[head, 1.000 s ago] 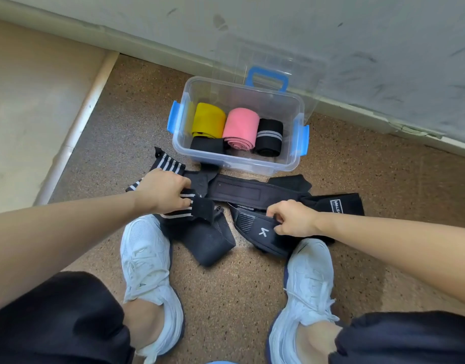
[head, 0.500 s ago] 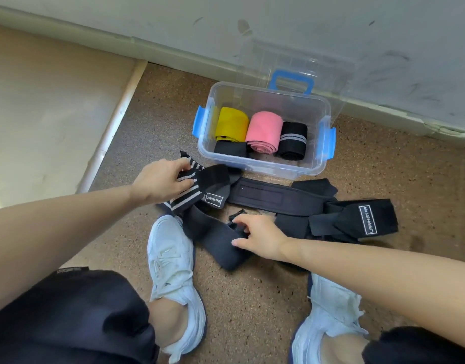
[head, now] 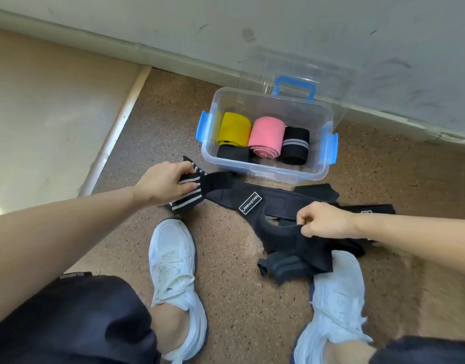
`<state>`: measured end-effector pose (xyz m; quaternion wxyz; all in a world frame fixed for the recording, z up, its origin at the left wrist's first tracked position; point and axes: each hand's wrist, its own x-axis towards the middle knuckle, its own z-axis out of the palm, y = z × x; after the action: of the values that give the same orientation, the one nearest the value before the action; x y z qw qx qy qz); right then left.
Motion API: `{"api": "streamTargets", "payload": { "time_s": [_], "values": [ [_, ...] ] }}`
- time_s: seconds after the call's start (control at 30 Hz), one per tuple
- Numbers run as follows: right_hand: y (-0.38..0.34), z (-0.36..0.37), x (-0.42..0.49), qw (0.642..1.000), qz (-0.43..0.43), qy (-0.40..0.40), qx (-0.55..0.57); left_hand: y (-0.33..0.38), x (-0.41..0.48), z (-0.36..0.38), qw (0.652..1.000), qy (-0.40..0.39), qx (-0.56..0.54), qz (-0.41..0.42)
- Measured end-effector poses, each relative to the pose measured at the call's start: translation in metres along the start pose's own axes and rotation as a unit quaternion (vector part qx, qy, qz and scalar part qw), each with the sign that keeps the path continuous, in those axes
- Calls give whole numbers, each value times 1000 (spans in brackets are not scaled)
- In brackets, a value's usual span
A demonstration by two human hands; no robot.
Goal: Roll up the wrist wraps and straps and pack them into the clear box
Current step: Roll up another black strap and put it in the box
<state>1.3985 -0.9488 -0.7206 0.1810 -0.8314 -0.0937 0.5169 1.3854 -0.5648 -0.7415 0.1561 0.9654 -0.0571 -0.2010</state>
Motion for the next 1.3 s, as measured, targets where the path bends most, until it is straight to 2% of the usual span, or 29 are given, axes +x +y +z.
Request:
{"api": "streamTargets", "payload": {
  "time_s": [0.07, 0.13, 0.23, 0.3, 0.37, 0.43, 0.57, 0.67, 0.73, 0.83, 0.9, 0.93, 1.0, 1.03, 1.23, 1.3],
  "values": [
    [12, -16, 0, 998, 52, 26, -27, 6, 2, 6, 1000, -3, -14, 3],
    [9, -19, 0, 993, 59, 101, -20, 8, 4, 12, 1000, -8, -22, -4],
    [-18, 0, 5, 974, 5, 225, 15, 8, 5, 18, 999, -15, -26, -26],
    [-39, 19, 21, 967, -38, 250, -10, 8, 6, 22, 999, -11, -11, -44],
    [-53, 35, 46, 969, -54, 236, -52, 8, 6, 26, 997, -1, 7, -71],
    [-63, 46, 68, 974, -27, 215, -64, 7, 6, 29, 995, 1, 16, -96],
    [-69, 57, 84, 969, -8, 243, -46, 4, 7, 30, 994, 0, 22, -111],
    [-61, 63, 82, 968, -19, 248, 11, 8, 7, 32, 992, -6, 22, -122],
    [-55, 67, 76, 972, -45, 228, 36, 14, 7, 33, 995, 9, 49, -90],
    [-50, 68, 59, 969, -101, 214, 70, 30, 3, 29, 989, 72, 128, 31],
    [-49, 67, 48, 961, -128, 231, 82, 48, -2, 29, 991, 102, 68, 53],
    [-49, 67, 45, 958, -135, 235, 95, 57, -3, 30, 995, 91, 2, 41],
    [-49, 66, 39, 956, -148, 224, 119, 73, -1, 35, 988, 23, -149, -9],
    [-49, 66, 37, 957, -152, 212, 127, 78, 2, 40, 983, -1, -182, -15],
    [-54, 54, 26, 961, -123, 149, 197, 61, 18, 50, 996, -91, -13, 7],
    [-53, 49, 27, 954, -102, 147, 240, 56, 18, 47, 997, -73, 11, 17]
  ]
}}
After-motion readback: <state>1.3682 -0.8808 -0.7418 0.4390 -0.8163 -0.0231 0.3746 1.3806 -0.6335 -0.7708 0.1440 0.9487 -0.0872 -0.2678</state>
